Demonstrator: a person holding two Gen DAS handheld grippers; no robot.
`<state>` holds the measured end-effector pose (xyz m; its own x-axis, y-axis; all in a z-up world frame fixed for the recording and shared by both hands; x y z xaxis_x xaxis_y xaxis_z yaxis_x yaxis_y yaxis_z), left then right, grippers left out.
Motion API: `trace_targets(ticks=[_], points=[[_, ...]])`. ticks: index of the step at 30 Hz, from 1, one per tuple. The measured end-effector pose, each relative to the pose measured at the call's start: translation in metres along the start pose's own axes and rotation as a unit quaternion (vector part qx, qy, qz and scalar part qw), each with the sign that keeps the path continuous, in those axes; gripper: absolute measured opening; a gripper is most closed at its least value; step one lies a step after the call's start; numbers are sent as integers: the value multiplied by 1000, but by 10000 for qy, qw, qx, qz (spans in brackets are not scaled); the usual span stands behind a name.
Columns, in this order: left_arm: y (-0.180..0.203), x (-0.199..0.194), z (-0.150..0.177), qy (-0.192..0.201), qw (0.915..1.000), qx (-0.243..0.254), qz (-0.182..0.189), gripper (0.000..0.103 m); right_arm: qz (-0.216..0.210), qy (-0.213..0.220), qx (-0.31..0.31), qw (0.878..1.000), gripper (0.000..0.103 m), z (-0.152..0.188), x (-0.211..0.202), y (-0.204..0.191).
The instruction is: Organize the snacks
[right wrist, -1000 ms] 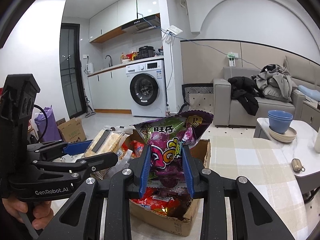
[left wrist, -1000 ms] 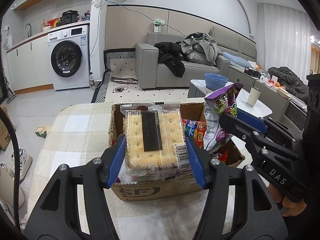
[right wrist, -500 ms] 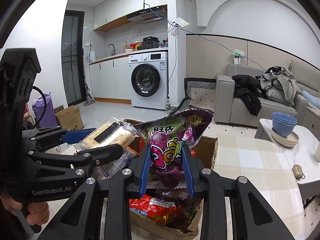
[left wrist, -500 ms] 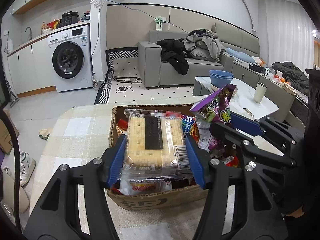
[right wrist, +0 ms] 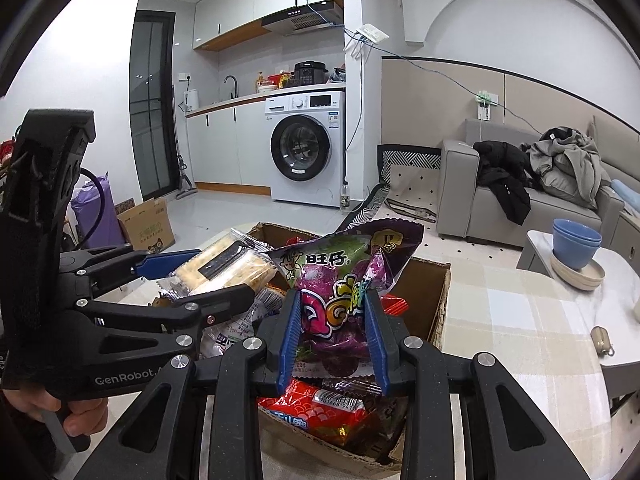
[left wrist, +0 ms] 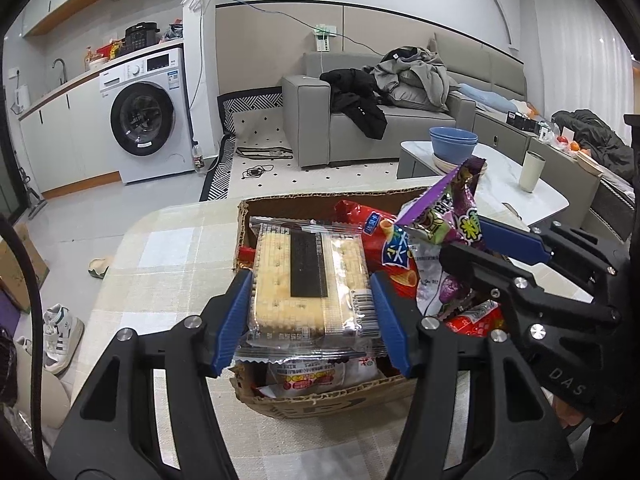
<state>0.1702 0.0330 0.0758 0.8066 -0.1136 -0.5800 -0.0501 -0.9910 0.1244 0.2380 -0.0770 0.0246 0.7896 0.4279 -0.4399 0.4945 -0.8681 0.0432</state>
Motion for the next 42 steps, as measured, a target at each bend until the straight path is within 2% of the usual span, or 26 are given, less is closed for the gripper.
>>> trace_targets(ticks=[3, 5, 7, 8, 10, 14, 15, 18, 29, 42], points=[[-3, 7, 1, -2, 10000, -29, -7, 57, -27, -44, 26, 10000, 31, 2, -1, 2], [-5, 10, 5, -10, 10000, -52, -15, 60, -60, -76, -8, 10000, 35, 5, -2, 3], [-8, 11, 7, -33, 9999, -98, 5, 65, -44, -41, -26, 10000, 52, 5, -5, 4], [-9, 9, 8, -28, 9999, -123, 12, 73, -25, 15, -17, 10000, 55, 5, -8, 5], [-13, 5, 10, 46, 9998, -186, -15, 82, 41, 160, 52, 9999, 64, 5, -16, 10], [-17, -6, 11, 151, 9995, -273, 29, 85, 59, 275, 167, 9995, 80, 5, -28, 17], [-18, -9, 11, 186, 9994, -293, 24, 87, 58, 329, 190, 9993, 87, 5, -33, 20], [-24, -23, 14, 326, 9989, -328, 29, 103, 51, 441, 270, 9986, 101, 4, -42, 24], [-14, -83, 33, 878, 9959, -218, 77, 102, -183, 770, 297, 9964, 102, 7, -71, 11], [-25, -134, 81, 919, 9955, -198, 105, 102, -316, 988, 643, 9925, 103, 33, -98, 14]])
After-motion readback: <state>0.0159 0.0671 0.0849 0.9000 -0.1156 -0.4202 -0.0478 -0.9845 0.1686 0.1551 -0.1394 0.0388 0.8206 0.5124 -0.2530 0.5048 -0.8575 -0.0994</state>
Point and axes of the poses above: each gripper's, at about its wrist camera, not at the fingertips, and x roughly the way its jaws point, y to its right, z to its underside, the point moved 7 cm from there along x, roughly the way its jaws point, and after that the axes turned 7 degrees about -x, right-handed, at the moved point
